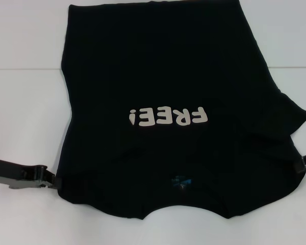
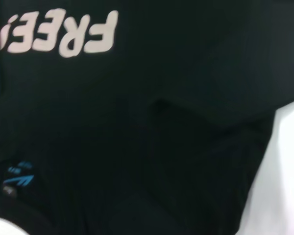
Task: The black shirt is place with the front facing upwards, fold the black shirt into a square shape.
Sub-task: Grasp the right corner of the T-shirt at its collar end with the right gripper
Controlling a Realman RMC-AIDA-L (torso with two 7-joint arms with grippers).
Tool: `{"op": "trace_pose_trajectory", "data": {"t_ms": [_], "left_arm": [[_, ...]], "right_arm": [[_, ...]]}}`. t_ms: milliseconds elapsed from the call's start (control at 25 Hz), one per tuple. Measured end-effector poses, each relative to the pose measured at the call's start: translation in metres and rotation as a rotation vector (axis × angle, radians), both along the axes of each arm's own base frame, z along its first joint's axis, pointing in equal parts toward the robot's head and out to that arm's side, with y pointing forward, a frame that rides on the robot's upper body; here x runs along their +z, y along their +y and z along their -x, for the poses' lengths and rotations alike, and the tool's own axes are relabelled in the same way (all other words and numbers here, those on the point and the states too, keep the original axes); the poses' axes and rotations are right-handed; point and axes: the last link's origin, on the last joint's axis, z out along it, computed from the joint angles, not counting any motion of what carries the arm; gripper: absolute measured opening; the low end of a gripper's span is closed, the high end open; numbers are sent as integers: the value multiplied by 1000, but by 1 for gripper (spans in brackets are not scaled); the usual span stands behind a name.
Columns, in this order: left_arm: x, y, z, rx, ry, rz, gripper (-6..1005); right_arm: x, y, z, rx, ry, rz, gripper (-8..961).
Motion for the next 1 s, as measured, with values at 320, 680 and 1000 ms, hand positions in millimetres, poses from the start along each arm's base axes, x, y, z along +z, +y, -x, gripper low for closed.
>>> {"op": "trace_pose_trajectory", "data": {"t_ms": [320, 680, 1000], "left_arm": [[0, 0, 0, -5, 1, 1, 4], [-1, 0, -1, -13, 0, 4, 7], [0, 1, -2, -17, 2, 3, 10]], "right_arm": [[-12, 9, 4, 20, -46, -5, 928], [-21, 14, 5, 42, -106, 0, 792], [-22, 15, 6, 45, -108, 2, 475]]}}
